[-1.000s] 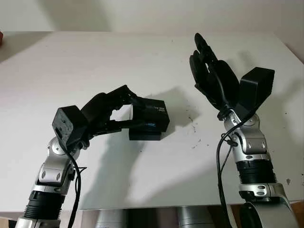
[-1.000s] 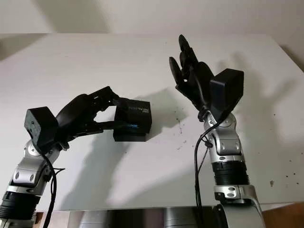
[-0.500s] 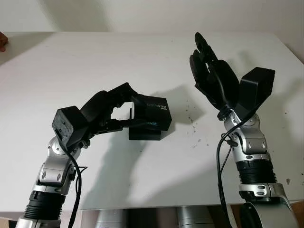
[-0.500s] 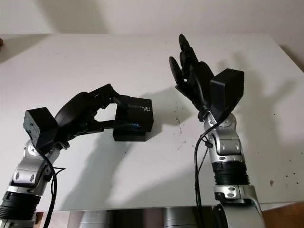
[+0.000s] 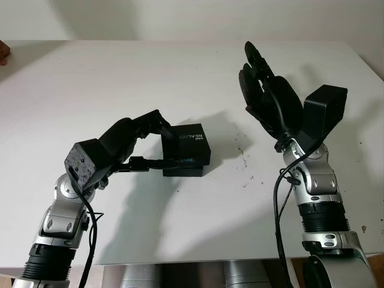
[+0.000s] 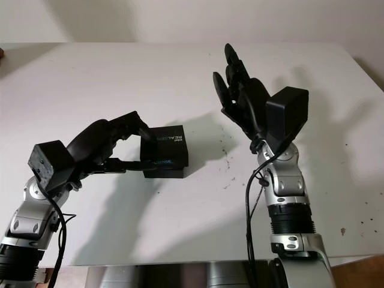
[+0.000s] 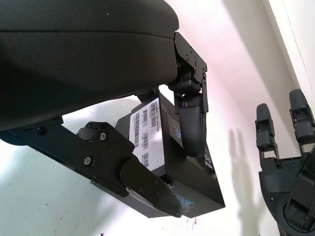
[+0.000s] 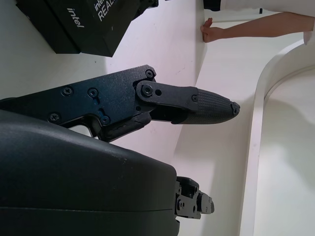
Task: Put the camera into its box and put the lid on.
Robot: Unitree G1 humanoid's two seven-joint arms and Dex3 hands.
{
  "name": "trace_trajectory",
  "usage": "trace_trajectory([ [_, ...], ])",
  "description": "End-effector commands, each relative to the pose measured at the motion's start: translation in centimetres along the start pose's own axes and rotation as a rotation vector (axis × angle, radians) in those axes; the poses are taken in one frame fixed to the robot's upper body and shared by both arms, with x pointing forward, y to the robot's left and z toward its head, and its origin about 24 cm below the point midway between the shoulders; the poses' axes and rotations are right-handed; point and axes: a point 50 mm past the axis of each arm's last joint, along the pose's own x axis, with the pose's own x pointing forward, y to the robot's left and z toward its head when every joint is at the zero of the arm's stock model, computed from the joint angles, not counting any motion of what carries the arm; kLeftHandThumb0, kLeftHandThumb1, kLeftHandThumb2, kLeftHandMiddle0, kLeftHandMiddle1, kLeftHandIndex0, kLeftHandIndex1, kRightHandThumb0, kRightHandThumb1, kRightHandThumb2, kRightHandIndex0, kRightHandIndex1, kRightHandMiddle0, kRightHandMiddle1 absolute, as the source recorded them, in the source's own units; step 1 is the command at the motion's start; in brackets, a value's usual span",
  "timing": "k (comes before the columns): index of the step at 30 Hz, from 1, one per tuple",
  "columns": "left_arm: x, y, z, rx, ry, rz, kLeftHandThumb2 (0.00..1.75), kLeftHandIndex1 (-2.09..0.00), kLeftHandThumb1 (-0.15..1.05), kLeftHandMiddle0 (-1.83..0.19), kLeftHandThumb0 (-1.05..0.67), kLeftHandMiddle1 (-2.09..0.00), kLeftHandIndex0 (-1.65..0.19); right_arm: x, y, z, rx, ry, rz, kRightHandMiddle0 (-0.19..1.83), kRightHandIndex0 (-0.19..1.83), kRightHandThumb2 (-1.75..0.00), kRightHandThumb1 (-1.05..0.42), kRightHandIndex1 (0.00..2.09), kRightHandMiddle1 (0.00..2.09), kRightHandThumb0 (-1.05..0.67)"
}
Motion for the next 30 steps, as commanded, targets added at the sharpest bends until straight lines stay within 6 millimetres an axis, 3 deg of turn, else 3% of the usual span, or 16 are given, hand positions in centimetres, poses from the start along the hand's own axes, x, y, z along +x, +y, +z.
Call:
trace_trajectory([
  [1,-0.3,-0.1,-0.4,0.023,0.013,-0.016,0.06,-1.46,1.01,-0.43,-0.16,-1.67,-0.34,0.0,-0.5,0.5,-0.017,-0.014,-0.007,-0.13,-0.16,-0.52,-1.05,0.06,0.06,-0.66],
  [21,0.0,0.3,-0.2,0.206,0.013,-0.074,0.06,-1.42,1.02,-0.36,-0.09,-1.54,-0.31,0.1,-0.4,0.6,-0.013,-0.017,-0.003,-0.14,-0.17,-0.53,-1.05,0.05,0.05,-0.66],
  [30,0.6,0.7,-0.3,0.249,0.004,-0.080,0.05,-1.41,1.00,-0.40,-0.11,-1.58,-0.34,-0.1,-0.5,0.5,-0.011,-0.012,-0.008,-0.13,-0.17,-0.53,-1.05,0.06,0.06,-0.65],
])
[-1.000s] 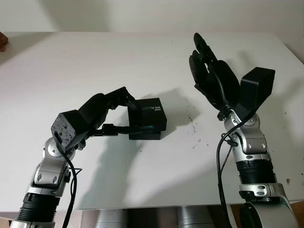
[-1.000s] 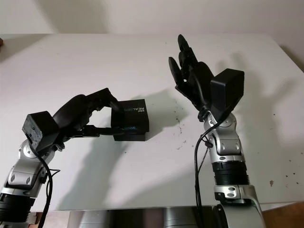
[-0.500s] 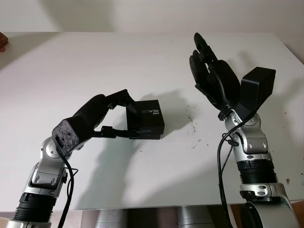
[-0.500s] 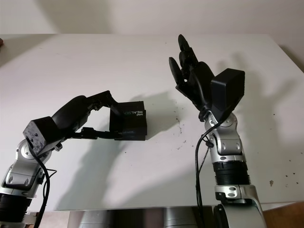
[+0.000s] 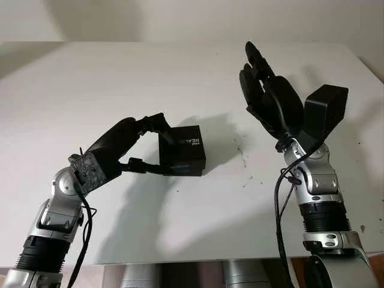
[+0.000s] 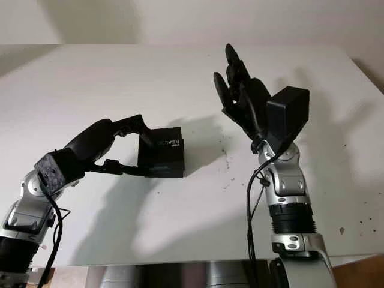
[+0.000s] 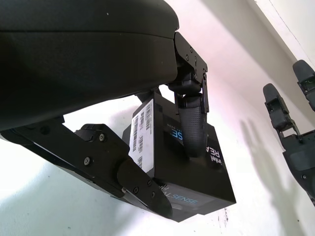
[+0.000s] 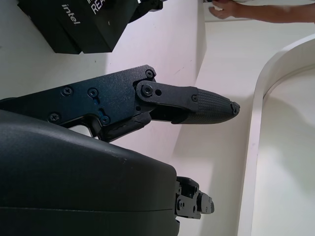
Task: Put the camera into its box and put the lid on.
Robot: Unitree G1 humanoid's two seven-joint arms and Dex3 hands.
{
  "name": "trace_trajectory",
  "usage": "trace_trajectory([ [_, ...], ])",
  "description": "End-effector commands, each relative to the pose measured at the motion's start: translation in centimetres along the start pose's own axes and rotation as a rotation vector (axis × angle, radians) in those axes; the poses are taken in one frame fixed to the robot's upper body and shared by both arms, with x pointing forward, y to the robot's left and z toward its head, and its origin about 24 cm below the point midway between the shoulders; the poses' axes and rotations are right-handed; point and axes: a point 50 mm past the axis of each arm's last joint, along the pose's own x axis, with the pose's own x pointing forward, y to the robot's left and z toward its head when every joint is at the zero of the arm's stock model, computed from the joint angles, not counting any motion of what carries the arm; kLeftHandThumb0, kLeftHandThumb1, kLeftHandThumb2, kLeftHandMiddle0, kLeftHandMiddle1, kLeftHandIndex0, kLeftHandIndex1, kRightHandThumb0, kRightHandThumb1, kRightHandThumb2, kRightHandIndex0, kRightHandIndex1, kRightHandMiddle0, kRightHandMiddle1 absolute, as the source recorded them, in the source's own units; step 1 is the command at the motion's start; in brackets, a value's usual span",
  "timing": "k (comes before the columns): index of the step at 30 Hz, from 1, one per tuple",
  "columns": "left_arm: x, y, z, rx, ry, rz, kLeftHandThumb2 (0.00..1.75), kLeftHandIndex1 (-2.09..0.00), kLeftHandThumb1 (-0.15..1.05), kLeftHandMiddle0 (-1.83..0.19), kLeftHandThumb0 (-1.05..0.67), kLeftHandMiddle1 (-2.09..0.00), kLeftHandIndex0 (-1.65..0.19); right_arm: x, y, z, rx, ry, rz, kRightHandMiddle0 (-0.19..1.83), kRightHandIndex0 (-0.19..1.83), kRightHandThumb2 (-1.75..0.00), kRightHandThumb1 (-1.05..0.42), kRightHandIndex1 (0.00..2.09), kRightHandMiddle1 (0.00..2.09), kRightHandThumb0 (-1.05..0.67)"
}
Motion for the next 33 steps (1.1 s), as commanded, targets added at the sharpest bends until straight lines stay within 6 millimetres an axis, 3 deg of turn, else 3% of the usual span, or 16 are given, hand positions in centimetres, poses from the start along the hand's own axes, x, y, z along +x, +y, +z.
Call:
trace_trajectory([
  [1,0.0,0.0,-0.6,0.023,0.027,-0.021,0.05,-1.41,1.00,-0.40,-0.12,-1.58,-0.34,-0.1,-0.3,0.5,-0.008,-0.017,-0.007,-0.13,-0.16,-0.53,-1.05,0.06,0.06,-0.66],
  [30,1.7,1.1,-0.2,0.105,0.020,-0.080,0.05,-1.40,0.99,-0.42,-0.16,-1.60,-0.35,-0.5,-0.4,0.5,-0.013,-0.018,-0.010,-0.12,-0.16,-0.52,-1.05,0.05,0.05,-0.67],
  [32,1.6,1.0,-0.1,0.112,0.020,-0.087,0.05,-1.40,0.97,-0.42,-0.23,-1.56,-0.34,-0.5,-0.4,0.5,-0.015,-0.019,-0.012,-0.12,-0.16,-0.52,-1.05,0.05,0.05,-0.66],
  [33,1.5,1.0,-0.1,0.129,0.027,-0.103,0.05,-1.33,0.97,-0.39,-0.37,-1.39,-0.30,-0.5,-0.4,0.5,-0.016,-0.019,-0.012,-0.12,-0.15,-0.52,-1.05,0.05,0.05,-0.66],
])
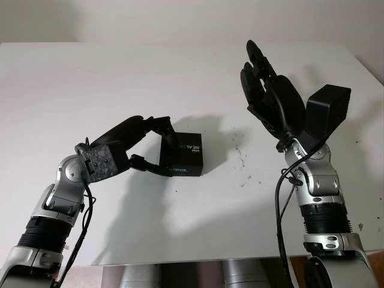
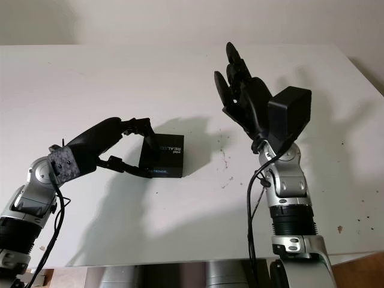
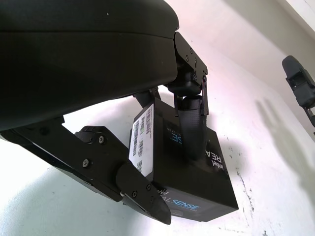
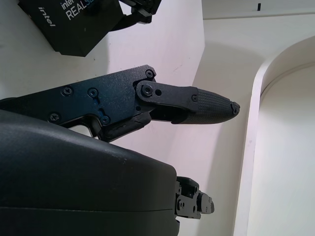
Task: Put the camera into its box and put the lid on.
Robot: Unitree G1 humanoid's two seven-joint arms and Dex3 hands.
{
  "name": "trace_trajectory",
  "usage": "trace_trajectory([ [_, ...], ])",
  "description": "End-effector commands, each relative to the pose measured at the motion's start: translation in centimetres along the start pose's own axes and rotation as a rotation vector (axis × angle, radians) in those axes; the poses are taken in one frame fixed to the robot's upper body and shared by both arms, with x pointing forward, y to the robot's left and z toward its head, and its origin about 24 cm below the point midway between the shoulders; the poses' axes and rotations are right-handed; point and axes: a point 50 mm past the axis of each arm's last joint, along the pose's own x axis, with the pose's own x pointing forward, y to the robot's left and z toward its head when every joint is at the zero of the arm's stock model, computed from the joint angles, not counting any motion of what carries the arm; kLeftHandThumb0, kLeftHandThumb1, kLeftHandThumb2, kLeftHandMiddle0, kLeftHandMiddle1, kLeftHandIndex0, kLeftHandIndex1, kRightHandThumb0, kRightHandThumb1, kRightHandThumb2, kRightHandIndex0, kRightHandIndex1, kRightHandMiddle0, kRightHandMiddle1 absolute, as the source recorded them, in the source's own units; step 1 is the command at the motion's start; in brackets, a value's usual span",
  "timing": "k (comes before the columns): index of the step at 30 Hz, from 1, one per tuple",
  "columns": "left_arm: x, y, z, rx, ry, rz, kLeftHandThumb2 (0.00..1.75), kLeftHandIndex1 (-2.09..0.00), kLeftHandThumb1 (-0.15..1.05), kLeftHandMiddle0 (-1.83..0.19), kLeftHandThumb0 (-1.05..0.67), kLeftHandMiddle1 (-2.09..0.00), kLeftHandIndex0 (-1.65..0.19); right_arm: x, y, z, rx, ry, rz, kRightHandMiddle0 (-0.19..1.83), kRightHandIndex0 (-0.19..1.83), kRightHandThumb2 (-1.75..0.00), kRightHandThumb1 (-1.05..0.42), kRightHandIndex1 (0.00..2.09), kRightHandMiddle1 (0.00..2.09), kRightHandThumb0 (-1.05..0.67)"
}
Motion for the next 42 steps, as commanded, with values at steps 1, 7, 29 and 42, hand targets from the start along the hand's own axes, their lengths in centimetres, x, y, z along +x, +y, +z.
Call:
trace_trajectory([
  [1,-0.3,0.5,0.4,0.054,0.009,-0.035,0.07,-1.21,0.99,-0.34,-0.51,-1.15,-0.24,-0.3,-0.5,0.2,-0.015,-0.006,-0.007,-0.12,-0.16,-0.52,-1.05,0.05,0.05,-0.66],
  [7,-0.8,0.6,1.3,0.075,0.102,-0.317,0.47,-0.10,1.05,0.03,-0.89,-0.04,0.02,-0.2,-0.5,0.2,-0.015,-0.001,-0.005,-0.12,-0.15,-0.52,-1.05,0.06,0.06,-0.67],
  [29,-2.5,2.9,2.3,-0.179,0.131,-0.035,0.65,0.00,1.05,0.19,-0.91,0.00,0.19,0.0,-0.2,0.2,-0.008,-0.008,0.003,-0.12,-0.16,-0.53,-1.05,0.05,0.06,-0.66],
  [42,-2.8,2.9,0.2,-0.479,0.003,0.510,0.67,0.00,1.05,0.19,-0.83,0.00,0.19,-0.1,0.6,-0.9,0.053,0.016,-0.004,-0.11,-0.16,-0.51,-1.05,0.05,0.06,-0.70],
])
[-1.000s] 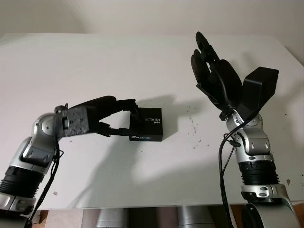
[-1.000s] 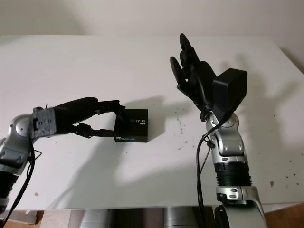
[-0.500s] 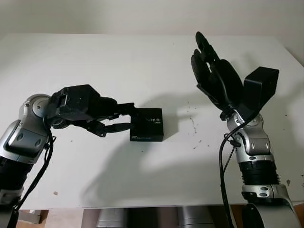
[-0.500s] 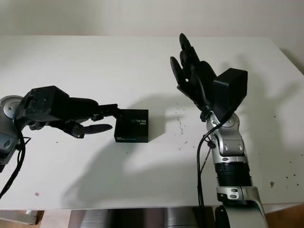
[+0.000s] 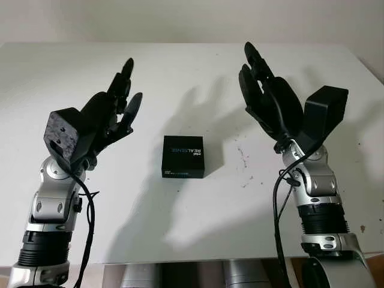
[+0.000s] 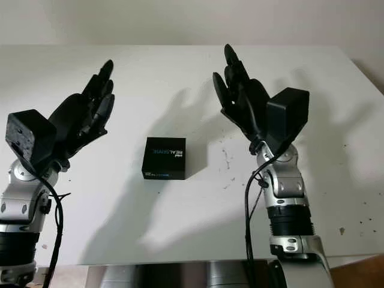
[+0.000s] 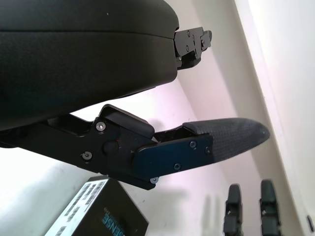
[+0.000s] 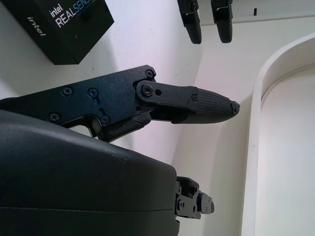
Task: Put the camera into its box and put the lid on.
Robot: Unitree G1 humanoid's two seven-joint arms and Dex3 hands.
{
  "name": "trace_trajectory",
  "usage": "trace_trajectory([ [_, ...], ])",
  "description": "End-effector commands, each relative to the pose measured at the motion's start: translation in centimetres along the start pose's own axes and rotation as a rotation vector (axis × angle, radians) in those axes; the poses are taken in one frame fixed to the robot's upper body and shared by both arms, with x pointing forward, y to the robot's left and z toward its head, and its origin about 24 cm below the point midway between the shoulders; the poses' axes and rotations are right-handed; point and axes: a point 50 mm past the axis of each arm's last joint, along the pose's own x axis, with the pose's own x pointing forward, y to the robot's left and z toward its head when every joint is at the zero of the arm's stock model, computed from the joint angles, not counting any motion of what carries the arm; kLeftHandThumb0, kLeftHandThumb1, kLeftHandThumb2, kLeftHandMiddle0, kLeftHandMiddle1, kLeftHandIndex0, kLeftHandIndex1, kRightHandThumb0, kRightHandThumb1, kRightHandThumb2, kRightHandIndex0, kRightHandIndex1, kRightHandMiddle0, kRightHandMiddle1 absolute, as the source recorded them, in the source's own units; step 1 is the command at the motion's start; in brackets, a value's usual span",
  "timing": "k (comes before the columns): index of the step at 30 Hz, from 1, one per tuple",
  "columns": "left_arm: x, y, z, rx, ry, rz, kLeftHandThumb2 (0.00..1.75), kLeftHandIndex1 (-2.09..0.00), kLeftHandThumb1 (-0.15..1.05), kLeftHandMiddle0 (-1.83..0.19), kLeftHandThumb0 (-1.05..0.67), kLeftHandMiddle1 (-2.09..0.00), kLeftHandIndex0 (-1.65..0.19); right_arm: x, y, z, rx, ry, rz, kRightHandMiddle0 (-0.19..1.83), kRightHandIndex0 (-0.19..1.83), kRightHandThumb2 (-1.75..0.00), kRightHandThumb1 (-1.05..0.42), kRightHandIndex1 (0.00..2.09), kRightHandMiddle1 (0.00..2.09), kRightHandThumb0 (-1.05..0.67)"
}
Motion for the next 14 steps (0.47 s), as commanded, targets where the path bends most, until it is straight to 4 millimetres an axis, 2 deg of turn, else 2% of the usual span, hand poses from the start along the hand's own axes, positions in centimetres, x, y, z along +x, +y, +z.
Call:
trace_trajectory([
  [1,-0.28,0.27,-0.44,-0.038,-0.009,0.048,0.68,0.00,1.05,0.19,-0.82,0.00,0.19,-0.16,0.10,-0.25,0.014,-0.004,-0.011,-0.11,-0.16,-0.51,-1.05,0.05,0.06,-0.70],
  [14,-1.25,0.54,-1.30,-0.128,-0.026,0.103,0.72,0.00,1.05,0.19,-0.85,0.00,0.19,-0.62,0.54,-0.87,0.044,0.001,-0.021,-0.13,-0.17,-0.54,-1.05,0.05,0.04,-0.69],
])
